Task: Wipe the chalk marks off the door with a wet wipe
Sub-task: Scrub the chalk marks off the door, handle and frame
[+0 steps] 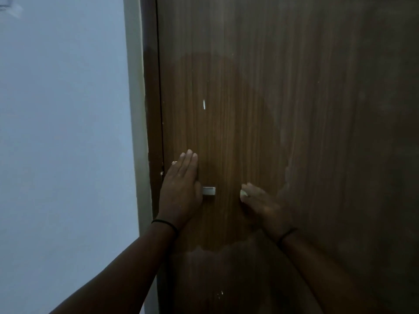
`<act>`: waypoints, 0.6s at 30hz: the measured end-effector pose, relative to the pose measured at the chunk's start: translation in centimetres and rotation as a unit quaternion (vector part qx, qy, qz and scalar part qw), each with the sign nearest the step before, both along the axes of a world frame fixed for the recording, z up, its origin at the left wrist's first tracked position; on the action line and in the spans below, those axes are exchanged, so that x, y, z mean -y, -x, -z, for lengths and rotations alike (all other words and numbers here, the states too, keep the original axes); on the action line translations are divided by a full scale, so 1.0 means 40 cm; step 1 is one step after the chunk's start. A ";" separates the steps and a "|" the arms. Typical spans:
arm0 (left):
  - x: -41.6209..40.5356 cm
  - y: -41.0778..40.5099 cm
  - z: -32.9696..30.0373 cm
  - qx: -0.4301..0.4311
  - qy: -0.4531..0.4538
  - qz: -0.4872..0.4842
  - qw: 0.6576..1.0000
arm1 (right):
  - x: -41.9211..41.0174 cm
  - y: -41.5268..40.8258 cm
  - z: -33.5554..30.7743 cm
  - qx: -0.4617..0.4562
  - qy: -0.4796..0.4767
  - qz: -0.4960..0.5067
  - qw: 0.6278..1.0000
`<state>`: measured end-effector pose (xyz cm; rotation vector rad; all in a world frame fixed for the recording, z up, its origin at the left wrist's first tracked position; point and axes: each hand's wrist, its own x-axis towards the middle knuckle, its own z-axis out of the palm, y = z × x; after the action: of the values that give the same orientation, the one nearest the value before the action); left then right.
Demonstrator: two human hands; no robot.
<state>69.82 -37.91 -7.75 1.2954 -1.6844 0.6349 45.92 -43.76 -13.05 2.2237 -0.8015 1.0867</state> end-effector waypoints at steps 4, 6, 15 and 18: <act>0.025 0.061 -0.057 -0.002 0.008 -0.002 1.000 | 0.022 -0.032 -0.273 0.023 0.072 -0.013 0.997; 0.044 0.098 -0.084 0.005 0.019 -0.005 1.000 | 0.047 -0.067 -0.408 -0.003 0.125 0.017 0.992; 0.108 0.209 -0.061 0.004 0.007 -0.001 1.000 | 0.141 0.073 -0.296 0.084 0.150 0.151 0.973; 0.107 0.221 -0.024 0.006 -0.012 -0.004 1.000 | 0.120 0.090 -0.084 0.157 0.029 0.198 0.967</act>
<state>60.97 -42.20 -6.79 1.3186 -1.7031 0.6303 42.31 -48.55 -9.69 1.7572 -1.2665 1.2493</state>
